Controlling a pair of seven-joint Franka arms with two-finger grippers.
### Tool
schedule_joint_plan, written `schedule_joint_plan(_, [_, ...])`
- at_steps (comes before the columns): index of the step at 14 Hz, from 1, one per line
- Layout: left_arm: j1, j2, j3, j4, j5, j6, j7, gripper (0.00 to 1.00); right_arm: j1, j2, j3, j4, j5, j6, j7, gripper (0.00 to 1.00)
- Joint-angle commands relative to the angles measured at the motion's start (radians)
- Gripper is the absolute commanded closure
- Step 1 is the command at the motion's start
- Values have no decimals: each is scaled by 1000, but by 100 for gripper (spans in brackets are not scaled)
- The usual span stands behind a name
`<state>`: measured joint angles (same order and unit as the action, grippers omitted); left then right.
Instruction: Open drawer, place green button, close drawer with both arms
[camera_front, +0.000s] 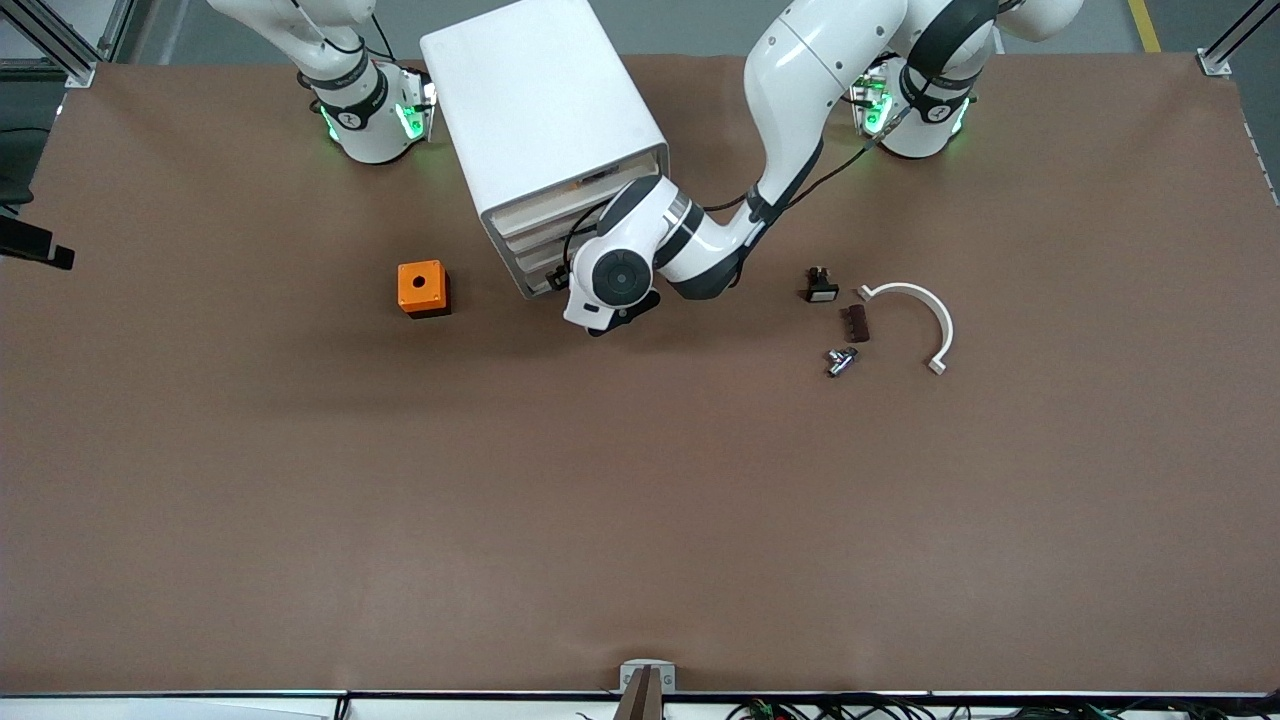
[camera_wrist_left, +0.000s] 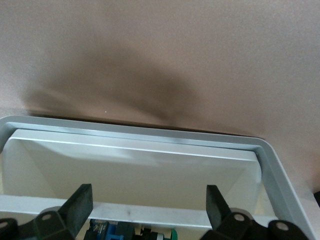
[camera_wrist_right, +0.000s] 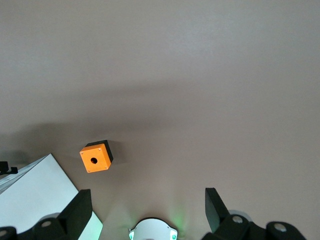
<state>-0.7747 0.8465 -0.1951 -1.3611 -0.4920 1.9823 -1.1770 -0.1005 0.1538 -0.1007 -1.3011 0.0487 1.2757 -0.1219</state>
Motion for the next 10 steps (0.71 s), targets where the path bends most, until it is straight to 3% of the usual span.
schedule_joint_plan(1, [57, -46, -6, -7, -7, -14, 0, 0, 41, -68, 16, -62, -10, 11, -1, 0])
schedule_joint_plan(6, [185, -231, -3, 0, 78, -20, 0, 0, 48, -180, 16, -229, -18, 117, -2, 0])
schedule_joint_plan(10, [310, -446, -3, 2, 171, -212, 63, 0, 53, -238, 19, -299, -33, 169, 11, 0])
